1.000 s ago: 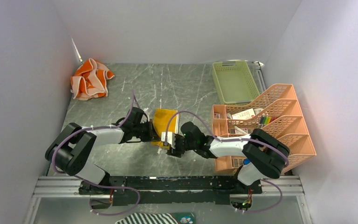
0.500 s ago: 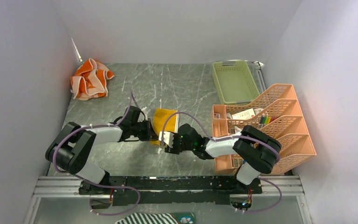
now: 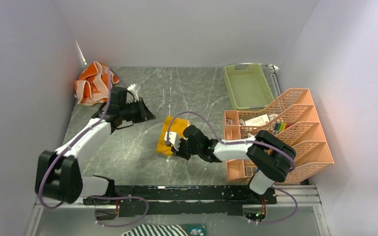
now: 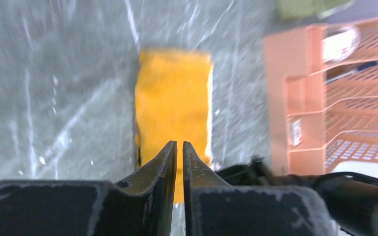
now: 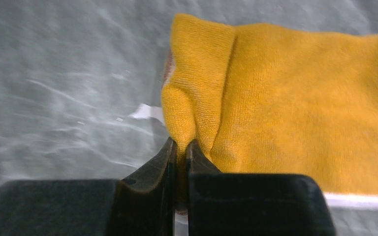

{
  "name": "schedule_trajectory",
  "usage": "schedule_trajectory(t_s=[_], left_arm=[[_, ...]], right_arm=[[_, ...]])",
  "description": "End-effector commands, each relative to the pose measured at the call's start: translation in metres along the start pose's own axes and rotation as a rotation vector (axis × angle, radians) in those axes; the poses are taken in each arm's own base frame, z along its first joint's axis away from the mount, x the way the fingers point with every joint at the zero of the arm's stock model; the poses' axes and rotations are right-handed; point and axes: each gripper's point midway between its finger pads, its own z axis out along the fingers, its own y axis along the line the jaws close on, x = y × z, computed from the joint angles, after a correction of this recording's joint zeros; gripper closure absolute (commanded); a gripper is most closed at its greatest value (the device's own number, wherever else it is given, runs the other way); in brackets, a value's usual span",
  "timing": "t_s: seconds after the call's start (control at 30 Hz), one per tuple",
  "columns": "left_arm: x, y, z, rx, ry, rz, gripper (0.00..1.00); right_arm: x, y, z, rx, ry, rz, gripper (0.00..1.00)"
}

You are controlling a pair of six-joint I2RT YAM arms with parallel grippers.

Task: Roll the towels
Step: Roll the towel at the center of the board.

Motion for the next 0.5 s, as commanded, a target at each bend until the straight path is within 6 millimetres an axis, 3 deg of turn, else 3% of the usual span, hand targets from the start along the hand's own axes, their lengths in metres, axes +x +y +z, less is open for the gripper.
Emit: schedule_trajectory(t_s=[0.0,0.07,0.17,0.33,0.47], left_arm=[[-0.018,-0.028,-0.042,0.070,-0.037,0.114,0.78],[-0.006,-0.042,-0.050,0.168,-0.013,0.155,0.78],[0.025,-0.042,-0.053,0.238,0.031,0.139,0.78],[0.058,-0.026,-0.054,0.226,0.023,0.029,0.81],[0.059,-0.027,-0.064,0.219,-0.046,-0.018,0.81]], right_arm=[[-0.017,0.061,-0.011,-0.337,0.041,0.250,1.00],[-0.028,0.086,-0.019,-0.513,0.033,0.308,1.00],[-0.047,0.100,-0.032,-0.670,-0.017,0.456,1.00],[-0.061,0.076,-0.036,-0.664,-0.091,0.624,1.00],[-0.050,0.055,-0.020,-0.645,-0.018,0.749,1.00]])
